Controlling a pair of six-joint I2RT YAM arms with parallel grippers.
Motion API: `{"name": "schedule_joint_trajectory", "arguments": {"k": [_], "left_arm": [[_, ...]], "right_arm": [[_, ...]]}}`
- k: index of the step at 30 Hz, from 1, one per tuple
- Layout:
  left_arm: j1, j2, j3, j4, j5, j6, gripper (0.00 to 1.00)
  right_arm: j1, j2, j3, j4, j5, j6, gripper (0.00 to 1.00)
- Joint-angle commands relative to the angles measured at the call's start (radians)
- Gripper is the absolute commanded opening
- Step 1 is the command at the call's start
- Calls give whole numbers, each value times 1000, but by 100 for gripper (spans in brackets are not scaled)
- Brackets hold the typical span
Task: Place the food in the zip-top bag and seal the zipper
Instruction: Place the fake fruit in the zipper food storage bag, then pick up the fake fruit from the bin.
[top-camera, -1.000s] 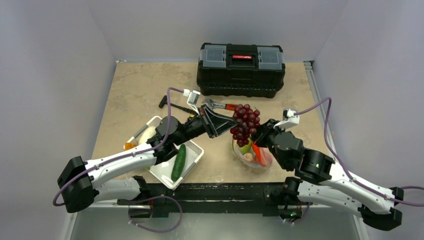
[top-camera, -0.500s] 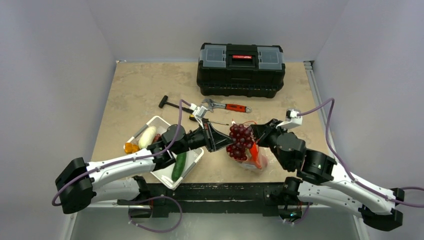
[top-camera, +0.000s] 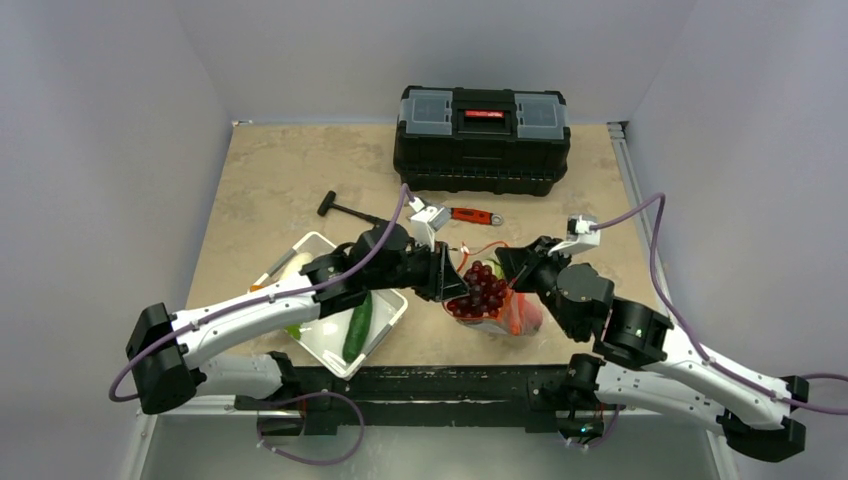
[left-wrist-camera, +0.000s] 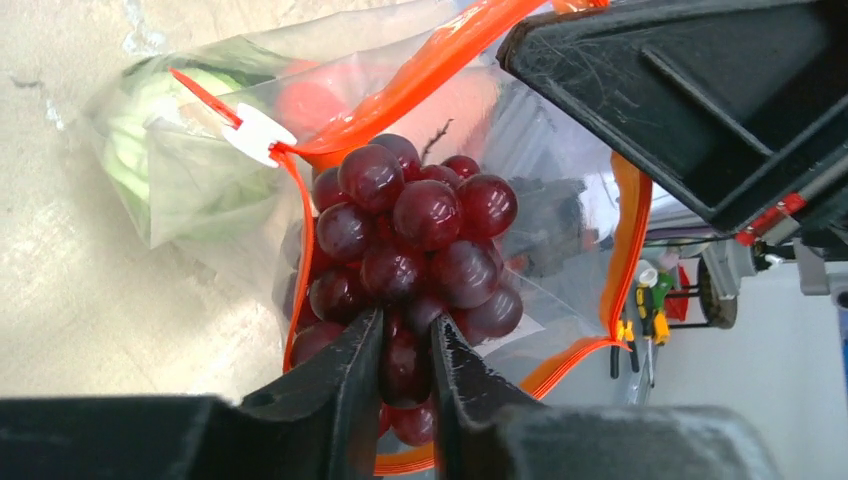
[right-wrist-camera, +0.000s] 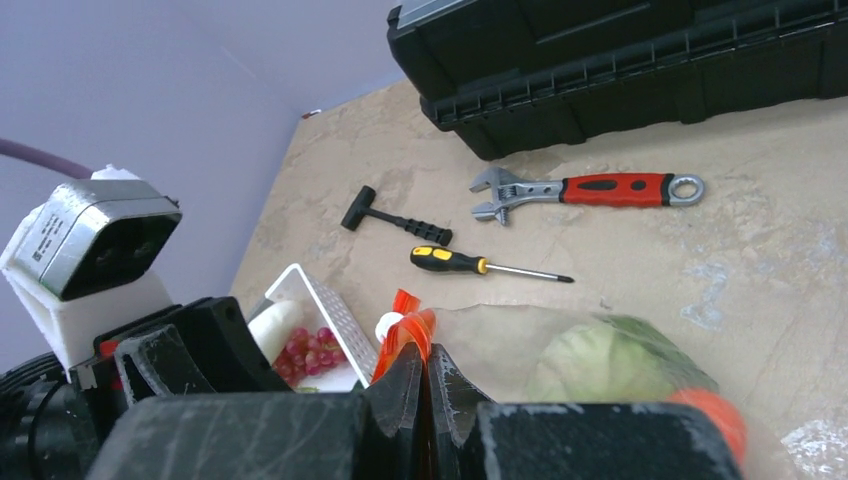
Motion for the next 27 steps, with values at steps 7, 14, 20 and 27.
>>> {"name": "schedule_joint_trajectory", "arguments": {"k": [7, 14, 20, 27], "left_arm": [[-8, -34, 184, -276, -24, 45, 66], [-9, -179, 184, -404, -114, 72, 72], [-7, -300, 174, -618, -316, 97, 74], [-7, -375, 111, -861, -563, 62, 78]], "right_arm": [[2, 14, 21, 99, -22, -28, 0], [2, 13, 17, 94, -14, -28, 0], [1, 20, 25, 92, -12, -42, 0], [2, 24, 24, 97, -5, -60, 0]]}}
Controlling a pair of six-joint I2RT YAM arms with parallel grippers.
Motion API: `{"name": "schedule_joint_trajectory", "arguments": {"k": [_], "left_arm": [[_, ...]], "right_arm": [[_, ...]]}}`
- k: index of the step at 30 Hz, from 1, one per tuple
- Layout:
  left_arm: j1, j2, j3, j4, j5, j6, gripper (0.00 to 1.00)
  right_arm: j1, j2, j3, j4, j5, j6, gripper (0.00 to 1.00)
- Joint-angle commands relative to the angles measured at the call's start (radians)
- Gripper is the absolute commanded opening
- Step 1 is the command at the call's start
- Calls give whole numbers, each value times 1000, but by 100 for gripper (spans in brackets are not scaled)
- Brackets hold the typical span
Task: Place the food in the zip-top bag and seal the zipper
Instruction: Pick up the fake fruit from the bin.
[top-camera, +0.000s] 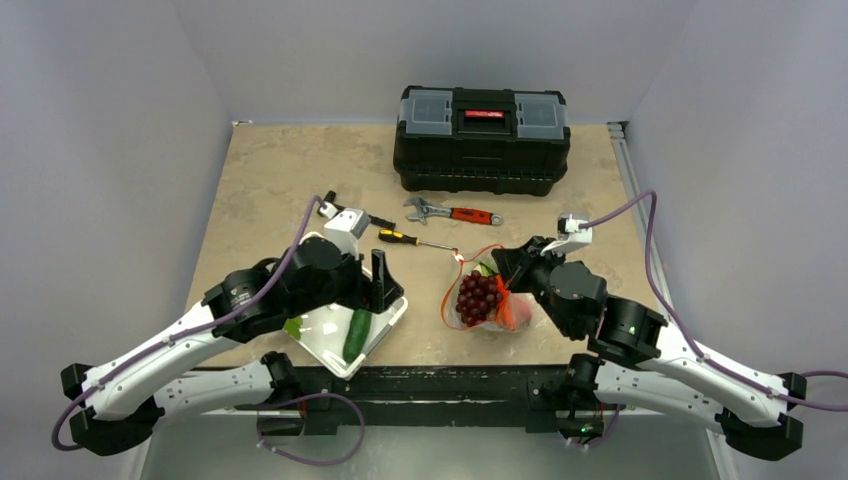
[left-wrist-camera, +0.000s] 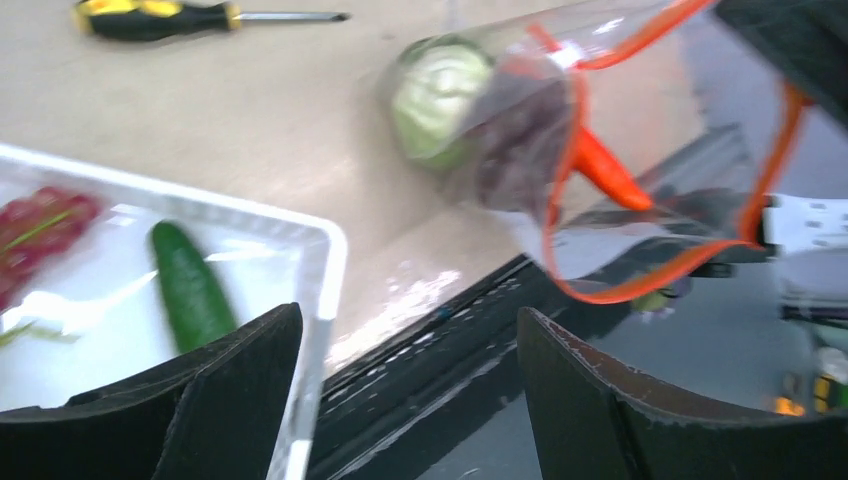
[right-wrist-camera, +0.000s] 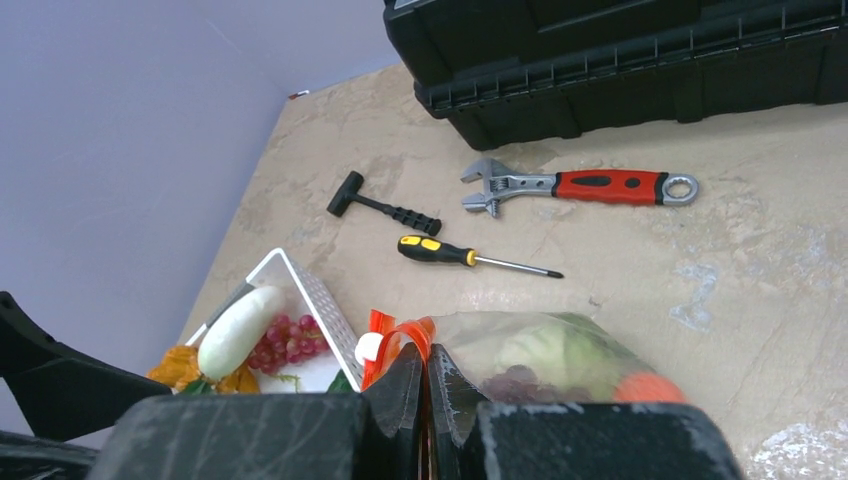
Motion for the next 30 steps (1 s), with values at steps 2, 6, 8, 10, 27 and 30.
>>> {"name": "schedule_joint_trajectory", "arguments": {"k": [2, 6, 8, 10, 27, 30], "left_arm": [[-3, -47, -64, -221, -295, -28, 80], [-1, -47, -105, -289, -442, -60, 82], [-1, -30, -118, -294, -489, -66, 83], [0, -4, -132, -277, -522, -51, 84], [177, 606, 62, -296, -496, 369, 84], [178, 704, 76, -286, -480, 473, 84]], "right_arm": [[2, -1, 24, 88, 22, -22, 0], [2, 3, 20, 93, 19, -27, 0], [2, 4, 19, 90, 18, -30, 0], [2, 2, 19, 87, 18, -30, 0], [2, -32, 6, 72, 6, -18, 0], [2, -35, 4, 71, 4, -14, 0]]}}
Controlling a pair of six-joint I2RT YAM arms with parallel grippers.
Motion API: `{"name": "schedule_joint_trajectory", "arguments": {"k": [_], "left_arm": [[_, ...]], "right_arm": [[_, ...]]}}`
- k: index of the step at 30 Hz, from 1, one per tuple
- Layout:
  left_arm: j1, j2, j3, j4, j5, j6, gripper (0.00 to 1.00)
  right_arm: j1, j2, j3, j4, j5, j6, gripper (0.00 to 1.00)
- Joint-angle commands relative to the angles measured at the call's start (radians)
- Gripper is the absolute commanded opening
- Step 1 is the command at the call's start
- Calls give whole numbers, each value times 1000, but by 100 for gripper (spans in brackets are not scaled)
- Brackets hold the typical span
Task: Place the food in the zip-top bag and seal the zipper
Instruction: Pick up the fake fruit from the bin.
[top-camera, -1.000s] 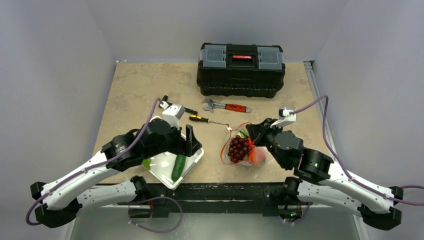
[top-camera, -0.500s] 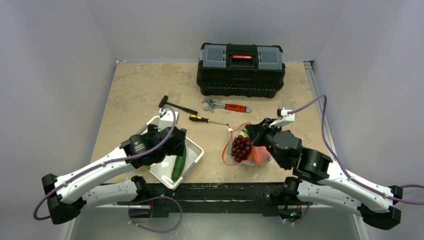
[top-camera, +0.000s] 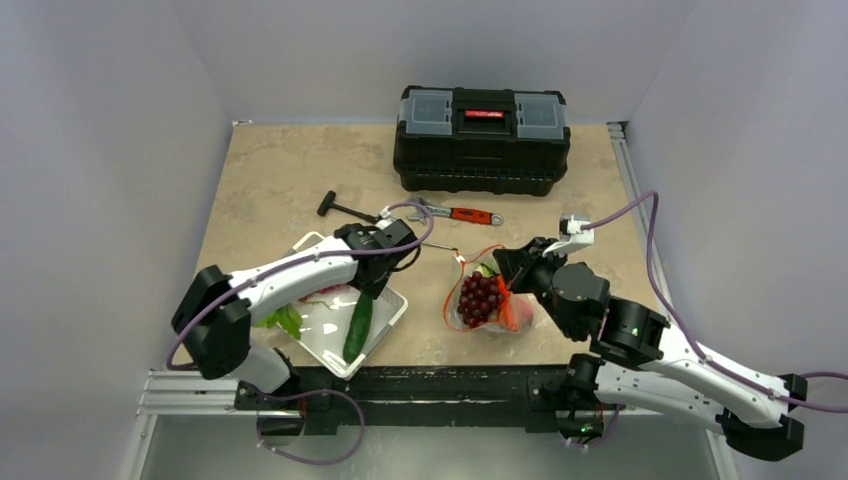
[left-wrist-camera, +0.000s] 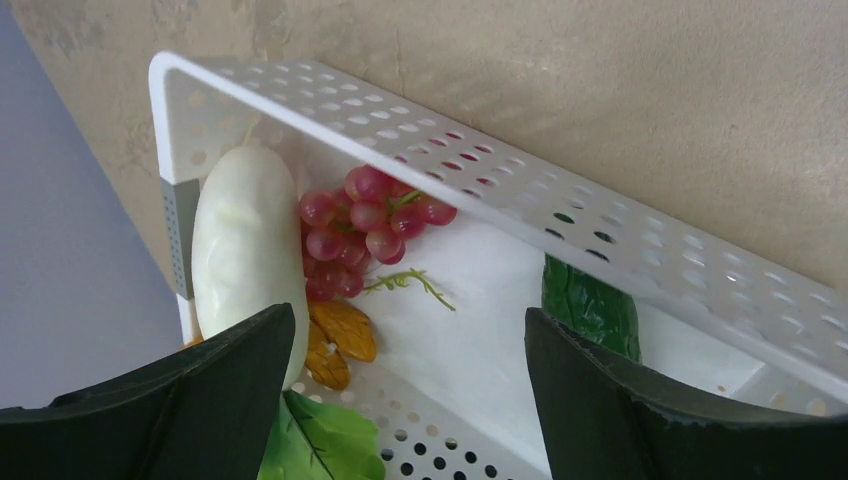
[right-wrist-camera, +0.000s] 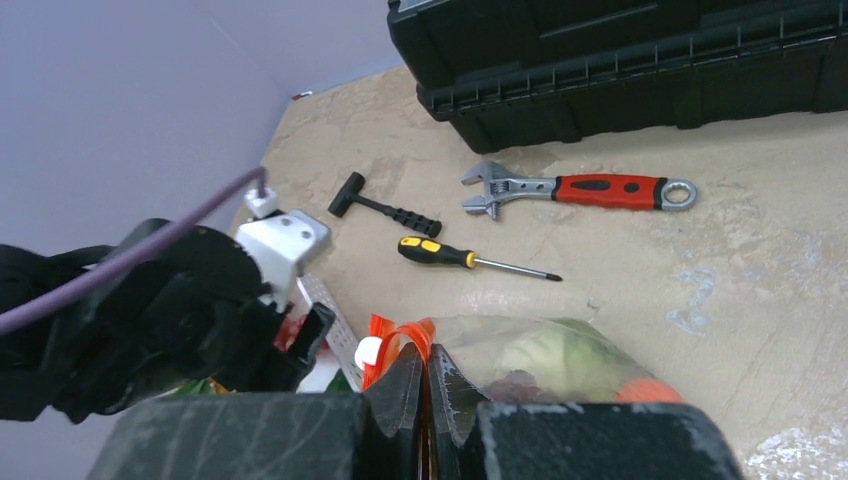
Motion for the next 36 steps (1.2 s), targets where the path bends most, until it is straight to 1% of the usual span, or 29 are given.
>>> {"name": "schedule_joint_trajectory", "arguments": {"k": [1, 4, 10, 16, 18, 22, 27, 28, 31, 32, 36], "left_arm": [[7, 124, 47, -12, 8, 196, 84], [33, 175, 45, 15, 28, 261, 84], [95, 159, -21, 153, 124, 395, 84], [164, 241, 3, 144, 121, 410, 83], [179, 244, 2, 148, 126, 410, 82], [207, 238, -3, 145, 155, 392, 75], [207, 216, 0, 135, 155, 383, 70], [207, 213, -3, 137, 152, 385, 67], [207, 243, 3, 127, 126, 388, 53], [207, 261, 9, 121, 124, 387, 50], [207, 315, 25, 104, 121, 386, 50]], "right_arm": [[1, -22, 6, 67, 6, 7, 0], [2, -33, 0, 63, 11, 7, 0], [2, -50, -1, 51, 19, 2, 0], [2, -55, 2, 47, 26, -6, 0], [2, -54, 9, 42, 27, -7, 0], [2, -61, 14, 35, 32, -12, 0], [1, -66, 17, 34, 38, -18, 0], [2, -66, 18, 35, 39, -20, 0], [1, -62, 17, 39, 40, -21, 0], [2, -59, 17, 41, 39, -21, 0], [2, -54, 22, 41, 38, -23, 0]]}}
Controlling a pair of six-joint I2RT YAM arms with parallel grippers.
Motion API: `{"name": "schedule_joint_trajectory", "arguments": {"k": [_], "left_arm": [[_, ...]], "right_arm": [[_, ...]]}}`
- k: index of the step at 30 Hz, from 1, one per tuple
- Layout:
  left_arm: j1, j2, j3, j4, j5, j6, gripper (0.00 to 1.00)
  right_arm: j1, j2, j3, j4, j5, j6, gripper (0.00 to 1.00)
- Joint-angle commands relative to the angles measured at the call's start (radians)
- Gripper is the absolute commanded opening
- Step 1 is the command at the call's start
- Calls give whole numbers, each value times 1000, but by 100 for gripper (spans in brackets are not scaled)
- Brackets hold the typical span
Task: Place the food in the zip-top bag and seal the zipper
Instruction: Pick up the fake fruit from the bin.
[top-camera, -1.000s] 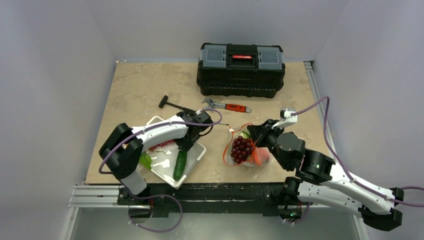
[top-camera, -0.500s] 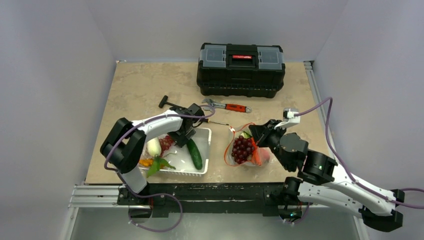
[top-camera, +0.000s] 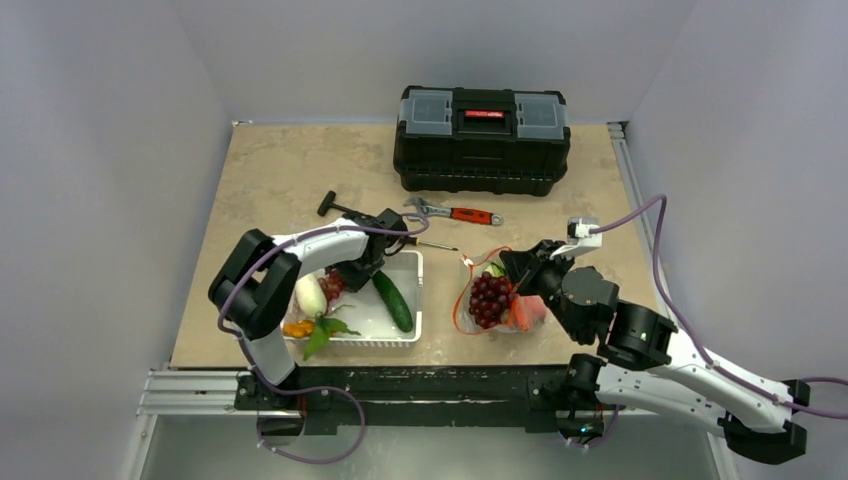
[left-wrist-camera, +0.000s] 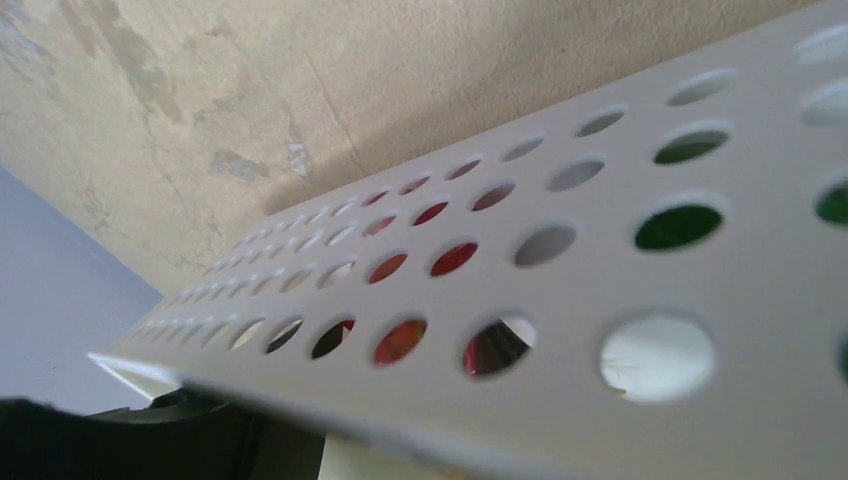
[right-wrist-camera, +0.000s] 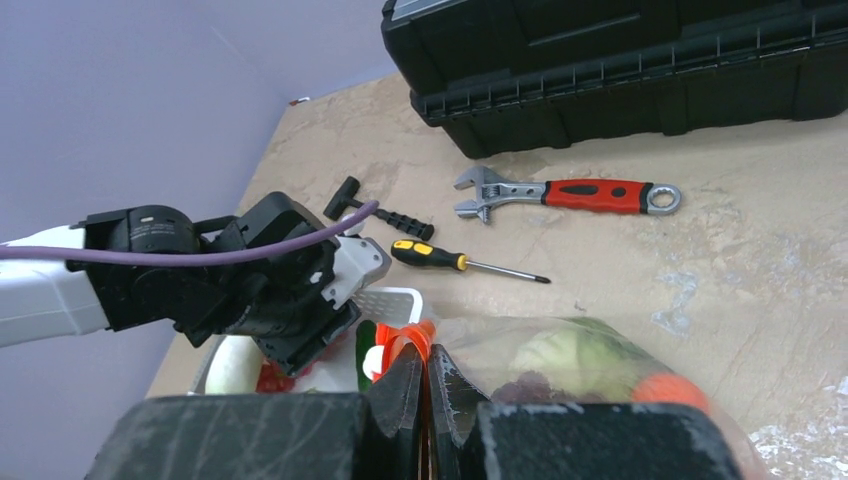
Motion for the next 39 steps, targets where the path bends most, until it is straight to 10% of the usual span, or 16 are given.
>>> {"name": "schedule_joint_trajectory", "arguments": {"k": [1, 16, 39], "left_arm": [[4, 58, 33, -32, -24, 2, 50], [-30, -4, 43, -59, -96, -31, 6], [-88, -661, 79, -57, 253, -113, 0]], "right_arm": [[2, -4, 33, 62, 31, -9, 0], [2, -16, 17, 64, 30, 4, 0], [2, 40, 21, 100, -5, 17, 0]]}}
